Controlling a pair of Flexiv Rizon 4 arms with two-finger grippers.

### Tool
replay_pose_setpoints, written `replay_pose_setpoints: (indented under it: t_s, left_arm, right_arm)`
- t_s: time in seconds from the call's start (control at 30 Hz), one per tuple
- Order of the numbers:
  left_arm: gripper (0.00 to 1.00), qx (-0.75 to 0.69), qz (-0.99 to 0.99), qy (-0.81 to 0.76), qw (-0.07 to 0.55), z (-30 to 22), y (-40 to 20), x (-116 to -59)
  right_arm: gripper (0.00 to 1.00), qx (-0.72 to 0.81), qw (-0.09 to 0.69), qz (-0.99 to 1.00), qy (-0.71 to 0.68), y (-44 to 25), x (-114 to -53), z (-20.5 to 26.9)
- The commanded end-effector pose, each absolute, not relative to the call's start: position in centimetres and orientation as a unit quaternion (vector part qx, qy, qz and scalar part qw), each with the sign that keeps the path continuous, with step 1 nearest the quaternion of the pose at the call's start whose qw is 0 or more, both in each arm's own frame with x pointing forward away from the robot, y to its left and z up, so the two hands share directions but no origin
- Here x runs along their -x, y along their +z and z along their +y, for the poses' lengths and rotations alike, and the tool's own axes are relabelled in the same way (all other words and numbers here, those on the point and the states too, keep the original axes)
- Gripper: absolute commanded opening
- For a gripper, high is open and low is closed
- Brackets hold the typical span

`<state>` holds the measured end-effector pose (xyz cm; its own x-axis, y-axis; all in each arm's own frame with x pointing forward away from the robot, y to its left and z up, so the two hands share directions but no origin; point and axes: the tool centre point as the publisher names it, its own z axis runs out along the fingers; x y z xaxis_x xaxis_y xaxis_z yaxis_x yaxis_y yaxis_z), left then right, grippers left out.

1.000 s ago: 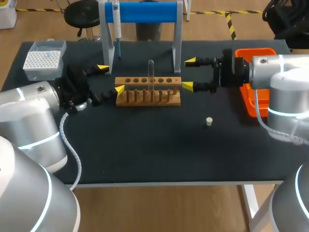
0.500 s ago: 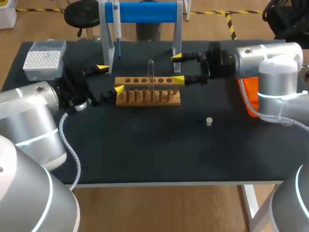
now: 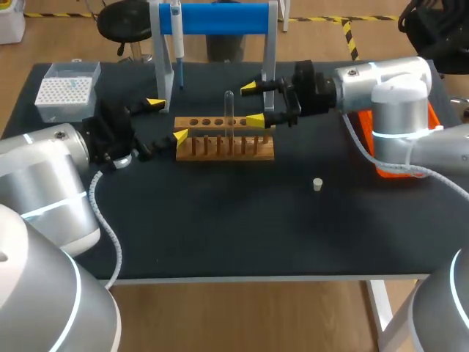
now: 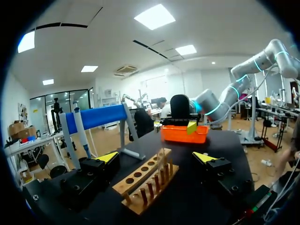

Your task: Invert the test tube, pick up the pipette, mount the tip to pipette, aspirate from beaker and dispense into the tube, eject the tip, return the pipette, and cap with the stopper.

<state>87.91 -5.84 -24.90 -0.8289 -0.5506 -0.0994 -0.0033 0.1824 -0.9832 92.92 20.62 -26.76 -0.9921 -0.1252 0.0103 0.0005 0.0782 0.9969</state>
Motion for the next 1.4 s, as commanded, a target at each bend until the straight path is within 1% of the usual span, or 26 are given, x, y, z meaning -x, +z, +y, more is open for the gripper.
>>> replay_pose_setpoints:
  t_s: [0.03, 0.57, 0.6, 0.7, 0.77, 0.87, 0.93, 1.0, 1.03, 1.13, 1.2, 1.23, 1.4]
  left_arm:
    - [1.0, 0.19, 0.735, -0.61, 0.226, -6.0, -24.9, -87.9]
    - [1.0, 0.19, 0.735, -0.61, 0.226, -6.0, -24.9, -87.9]
    - [1.0, 0.19, 0.735, -0.61, 0.226, -6.0, -24.9, -87.9]
    - [1.0, 0.19, 0.735, -0.61, 0.226, -6.0, -24.9, -87.9]
    - [1.0, 0.19, 0.735, -0.61, 0.226, -6.0, -24.9, -87.9]
    - [1.0, 0.19, 0.735, -0.61, 0.226, -6.0, -24.9, -87.9]
    - [1.0, 0.19, 0.735, -0.61, 0.226, -6.0, -24.9, -87.9]
    - [1.0, 0.19, 0.735, -0.61, 0.226, -6.0, -24.9, -87.9]
    - [1.0, 0.19, 0.735, -0.61, 0.226, -6.0, -24.9, -87.9]
    - [1.0, 0.19, 0.735, -0.61, 0.226, -6.0, -24.9, -87.9]
    - [1.0, 0.19, 0.735, -0.61, 0.226, -6.0, -24.9, -87.9]
    - [1.0, 0.19, 0.735, -0.61, 0.226, -6.0, -24.9, -87.9]
    - [1.0, 0.19, 0.735, -0.61, 0.226, -6.0, -24.9, -87.9]
  right_arm:
    - [1.0, -0.064, 0.075, -0.728, -0.679, -27.4, -93.8, 21.7]
    - [1.0, -0.049, 0.071, -0.72, -0.689, -28.0, -94.0, 24.1]
    - [1.0, -0.049, 0.071, -0.719, -0.689, -28.1, -94.1, 24.1]
    - [0.94, -0.046, 0.068, -0.719, -0.691, -28.2, -94.2, 24.4]
    - [0.95, -0.046, 0.067, -0.718, -0.691, -28.2, -94.3, 24.5]
    - [0.89, -0.045, 0.065, -0.718, -0.691, -28.3, -94.4, 24.8]
    - [0.8, -0.043, 0.063, -0.717, -0.693, -28.3, -94.4, 25.0]
    - [0.74, -0.041, 0.061, -0.716, -0.694, -28.3, -94.4, 25.1]
    - [0.73, -0.04, 0.06, -0.716, -0.695, -28.3, -94.5, 25.2]
    - [0.59, -0.036, 0.057, -0.714, -0.697, -28.3, -94.5, 25.3]
    - [0.53, -0.034, 0.057, -0.713, -0.698, -28.3, -94.5, 25.3]
    - [0.51, -0.033, 0.057, -0.712, -0.699, -28.3, -94.5, 25.3]
    - [0.47, -0.03, 0.056, -0.711, -0.701, -28.3, -94.5, 25.4]
